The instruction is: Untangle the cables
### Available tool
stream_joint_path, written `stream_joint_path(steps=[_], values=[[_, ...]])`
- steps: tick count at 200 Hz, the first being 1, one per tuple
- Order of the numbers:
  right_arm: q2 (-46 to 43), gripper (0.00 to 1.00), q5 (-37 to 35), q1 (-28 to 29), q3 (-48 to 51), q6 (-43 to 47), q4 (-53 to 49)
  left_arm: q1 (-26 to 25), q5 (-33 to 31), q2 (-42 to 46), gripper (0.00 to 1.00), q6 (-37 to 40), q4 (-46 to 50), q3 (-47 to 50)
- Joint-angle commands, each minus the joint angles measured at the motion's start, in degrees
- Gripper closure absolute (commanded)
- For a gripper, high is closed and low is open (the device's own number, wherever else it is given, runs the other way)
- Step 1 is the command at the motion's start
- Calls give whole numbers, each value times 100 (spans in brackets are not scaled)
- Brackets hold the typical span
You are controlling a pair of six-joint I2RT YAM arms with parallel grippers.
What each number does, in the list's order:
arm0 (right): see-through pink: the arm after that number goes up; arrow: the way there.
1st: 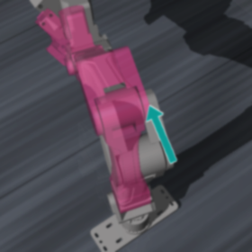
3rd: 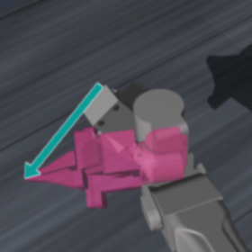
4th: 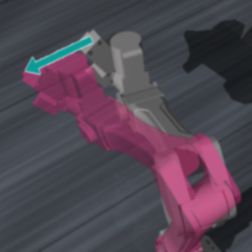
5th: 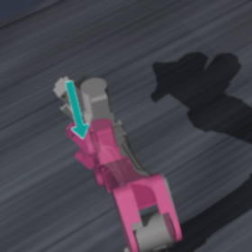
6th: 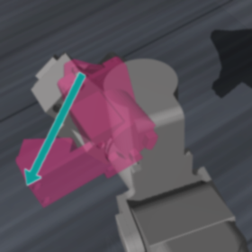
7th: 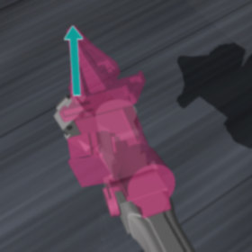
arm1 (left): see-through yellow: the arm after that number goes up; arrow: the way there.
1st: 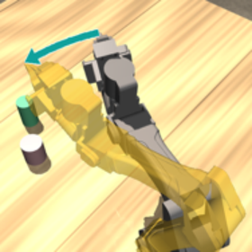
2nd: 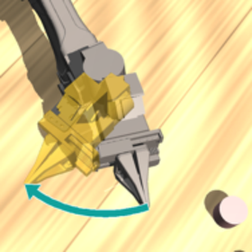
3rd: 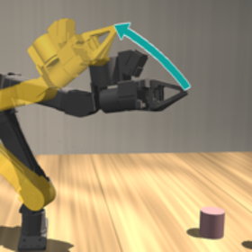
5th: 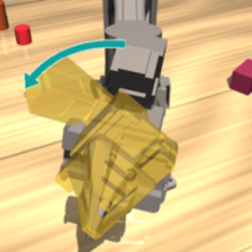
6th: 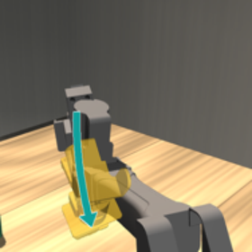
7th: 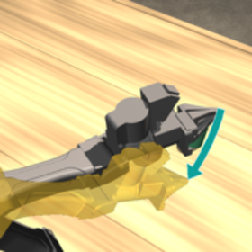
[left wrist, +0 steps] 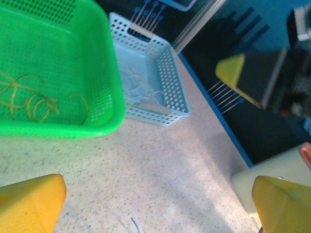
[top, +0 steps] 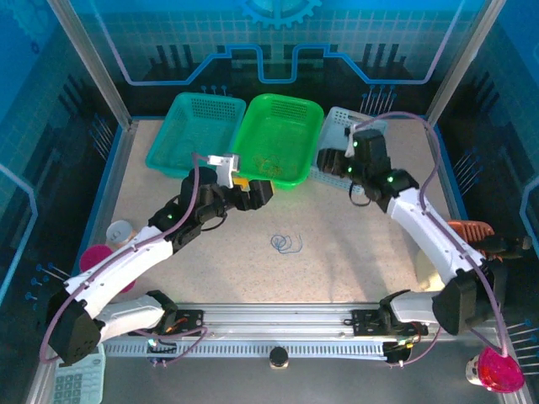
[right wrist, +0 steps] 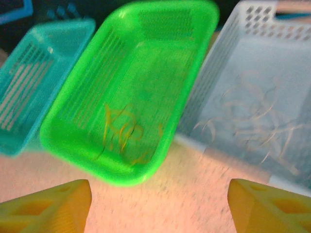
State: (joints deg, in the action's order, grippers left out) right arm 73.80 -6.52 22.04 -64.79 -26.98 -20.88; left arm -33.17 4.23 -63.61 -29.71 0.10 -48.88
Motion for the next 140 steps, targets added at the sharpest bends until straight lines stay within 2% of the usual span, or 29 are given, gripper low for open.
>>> stream_joint_path(steps=[1,42,75,108,140], values=[[-284,28,-78,488,694,-39,-136,22,-252,98,1,-227,467,98],[-283,42,-291,1404,1892,-450,-67,21,-155,191,1,-271,426,315],[305,50,-455,1862,2128,-687,152,27,-111,166,1,-313,310,388],[880,58,-454,1996,2044,-756,374,29,-69,173,1,-320,302,384],[1233,59,-481,2009,1911,-747,467,28,-62,209,1,-292,332,386]])
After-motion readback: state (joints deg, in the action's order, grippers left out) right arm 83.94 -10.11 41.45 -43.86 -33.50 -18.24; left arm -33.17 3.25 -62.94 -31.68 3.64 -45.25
